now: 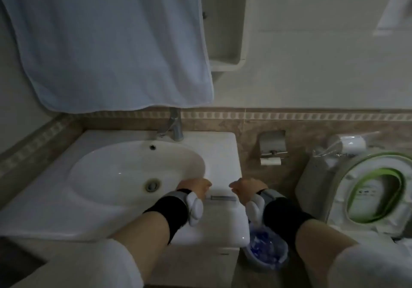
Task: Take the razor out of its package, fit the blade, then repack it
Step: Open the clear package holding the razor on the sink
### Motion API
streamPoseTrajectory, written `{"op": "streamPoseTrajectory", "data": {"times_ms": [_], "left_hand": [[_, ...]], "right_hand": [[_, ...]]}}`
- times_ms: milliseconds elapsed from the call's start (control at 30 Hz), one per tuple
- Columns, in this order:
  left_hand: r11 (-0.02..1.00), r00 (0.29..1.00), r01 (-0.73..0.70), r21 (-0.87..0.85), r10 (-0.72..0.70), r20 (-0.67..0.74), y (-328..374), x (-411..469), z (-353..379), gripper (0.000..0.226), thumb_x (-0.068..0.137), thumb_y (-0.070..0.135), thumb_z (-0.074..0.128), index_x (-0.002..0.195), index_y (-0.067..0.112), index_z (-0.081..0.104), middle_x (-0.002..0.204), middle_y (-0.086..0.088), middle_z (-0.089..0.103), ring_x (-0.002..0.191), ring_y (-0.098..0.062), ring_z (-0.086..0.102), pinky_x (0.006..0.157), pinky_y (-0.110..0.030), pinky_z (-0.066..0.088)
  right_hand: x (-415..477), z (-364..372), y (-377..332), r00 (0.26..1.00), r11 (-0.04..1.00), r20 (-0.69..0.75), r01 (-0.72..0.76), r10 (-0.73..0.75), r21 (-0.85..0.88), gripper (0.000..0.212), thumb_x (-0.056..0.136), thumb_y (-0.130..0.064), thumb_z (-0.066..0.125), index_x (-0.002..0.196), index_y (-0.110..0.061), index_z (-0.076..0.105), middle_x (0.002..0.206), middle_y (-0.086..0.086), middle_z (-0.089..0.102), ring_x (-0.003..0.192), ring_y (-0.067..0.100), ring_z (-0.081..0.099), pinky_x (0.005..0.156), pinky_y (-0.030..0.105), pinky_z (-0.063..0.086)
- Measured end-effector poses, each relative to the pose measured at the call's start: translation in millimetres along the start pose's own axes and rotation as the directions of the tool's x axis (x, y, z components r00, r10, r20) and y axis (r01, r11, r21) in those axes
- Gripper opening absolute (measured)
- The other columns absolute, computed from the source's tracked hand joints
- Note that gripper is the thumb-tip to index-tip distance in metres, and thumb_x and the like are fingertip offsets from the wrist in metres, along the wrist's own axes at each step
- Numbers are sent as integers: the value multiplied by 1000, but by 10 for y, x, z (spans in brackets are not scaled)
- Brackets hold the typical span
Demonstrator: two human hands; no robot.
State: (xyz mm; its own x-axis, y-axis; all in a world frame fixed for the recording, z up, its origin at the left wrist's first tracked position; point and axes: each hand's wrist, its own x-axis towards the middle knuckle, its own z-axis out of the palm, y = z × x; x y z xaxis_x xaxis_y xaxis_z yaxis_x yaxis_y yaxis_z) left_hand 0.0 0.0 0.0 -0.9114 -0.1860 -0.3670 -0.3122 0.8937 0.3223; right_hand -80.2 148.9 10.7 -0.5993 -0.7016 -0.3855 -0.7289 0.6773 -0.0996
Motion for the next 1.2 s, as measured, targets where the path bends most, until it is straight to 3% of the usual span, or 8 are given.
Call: {"op": "streamPoseTrajectory", "data": {"times_ms": [133, 333, 433, 533, 833, 1200], "left_hand": [[999, 999, 34, -30, -34, -4, -110, 169, 103, 43, 91, 22, 42, 133, 21, 34, 145, -10, 35, 131, -27, 36, 108, -34, 31], [997, 999, -12, 74, 9, 51, -251, 354, 302, 75, 77, 34, 64, 138, 22, 22, 146, -11, 27, 134, -28, 25, 110, -36, 26], [999, 997, 17, 35, -19, 76, -322, 433, 386, 79, 76, 36, 64, 139, 24, 18, 150, -9, 18, 138, -26, 17, 113, -37, 21], [1000, 998, 16, 14, -16, 66, -364, 500, 437, 75, 77, 36, 62, 138, 23, 20, 148, -7, 23, 136, -24, 20, 111, -35, 22], [997, 999, 44, -57, -45, -29, -442, 649, 566, 71, 76, 22, 62, 137, 25, 25, 145, -4, 29, 134, -19, 21, 105, -22, 16], [992, 999, 42, -123, -42, 2, -433, 700, 489, 71, 77, 29, 66, 136, 17, 28, 143, -9, 34, 131, -20, 32, 105, -23, 23]], "right_hand": [[241, 117, -2, 995, 999, 95, 35, -32, -21, 41, 89, -16, 44, 130, -18, 42, 136, 13, 45, 124, 30, 44, 101, 38, 39], [562, 282, 42, 975, 992, 192, 118, -107, -45, 59, 78, -13, 59, 132, -16, 37, 141, 12, 38, 131, 32, 34, 105, 42, 35], [676, 404, 29, 974, 987, 177, 152, -140, -56, 62, 85, -27, 55, 139, -23, 26, 152, 9, 21, 138, 29, 20, 113, 41, 22], [728, 496, 17, 975, 980, 123, 192, -186, -40, 62, 87, -36, 49, 142, -26, 20, 155, 7, 13, 140, 28, 16, 114, 39, 15], [800, 560, 35, 966, 961, 68, 255, -249, -105, 64, 87, -32, 50, 141, -21, 20, 150, 12, 23, 134, 31, 26, 109, 45, 22], [839, 460, 126, 949, 942, 48, 315, -311, -117, 59, 86, -35, 49, 139, -23, 26, 144, 13, 33, 129, 32, 32, 105, 42, 26]]}}
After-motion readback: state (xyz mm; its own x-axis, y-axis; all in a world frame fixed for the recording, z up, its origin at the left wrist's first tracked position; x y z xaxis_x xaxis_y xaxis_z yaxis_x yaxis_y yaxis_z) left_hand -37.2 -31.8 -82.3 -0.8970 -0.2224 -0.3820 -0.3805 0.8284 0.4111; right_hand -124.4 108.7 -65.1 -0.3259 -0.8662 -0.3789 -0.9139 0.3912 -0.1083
